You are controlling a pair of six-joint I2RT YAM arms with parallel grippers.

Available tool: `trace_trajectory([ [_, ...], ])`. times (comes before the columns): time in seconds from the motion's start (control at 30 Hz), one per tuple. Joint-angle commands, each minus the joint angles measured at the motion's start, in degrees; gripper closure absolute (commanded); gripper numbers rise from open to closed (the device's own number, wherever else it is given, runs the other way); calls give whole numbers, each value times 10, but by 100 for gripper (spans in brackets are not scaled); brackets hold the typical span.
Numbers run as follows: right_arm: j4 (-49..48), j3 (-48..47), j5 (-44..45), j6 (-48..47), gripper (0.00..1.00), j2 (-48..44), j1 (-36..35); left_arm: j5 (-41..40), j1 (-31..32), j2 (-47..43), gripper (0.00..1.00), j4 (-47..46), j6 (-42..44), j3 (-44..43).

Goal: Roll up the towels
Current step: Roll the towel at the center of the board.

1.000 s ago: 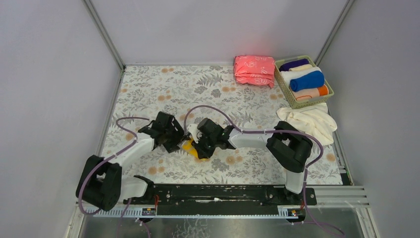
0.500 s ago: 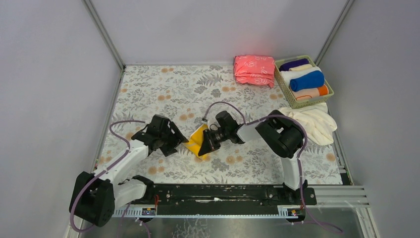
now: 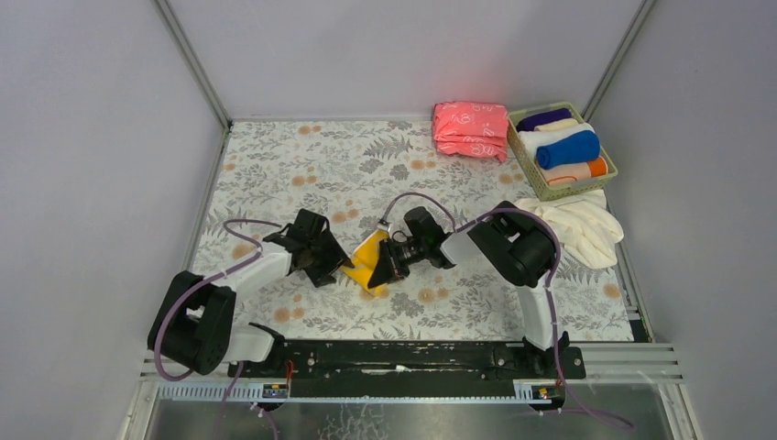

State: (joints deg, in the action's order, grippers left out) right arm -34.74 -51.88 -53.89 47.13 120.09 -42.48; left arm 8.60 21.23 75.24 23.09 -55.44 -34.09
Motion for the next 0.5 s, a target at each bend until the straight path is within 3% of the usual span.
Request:
trace_trajectory([
  [0.0, 124, -17, 46, -78, 80, -39, 3, -17, 8, 41, 42, -39, 4, -12],
  [0.27, 333, -64, 227, -206, 53, -150, -33, -25, 14, 72, 47, -41, 12, 6],
  [0.47, 452, -105, 437, -286, 42, -227, -93, -28, 13, 73, 48, -39, 14, 9],
])
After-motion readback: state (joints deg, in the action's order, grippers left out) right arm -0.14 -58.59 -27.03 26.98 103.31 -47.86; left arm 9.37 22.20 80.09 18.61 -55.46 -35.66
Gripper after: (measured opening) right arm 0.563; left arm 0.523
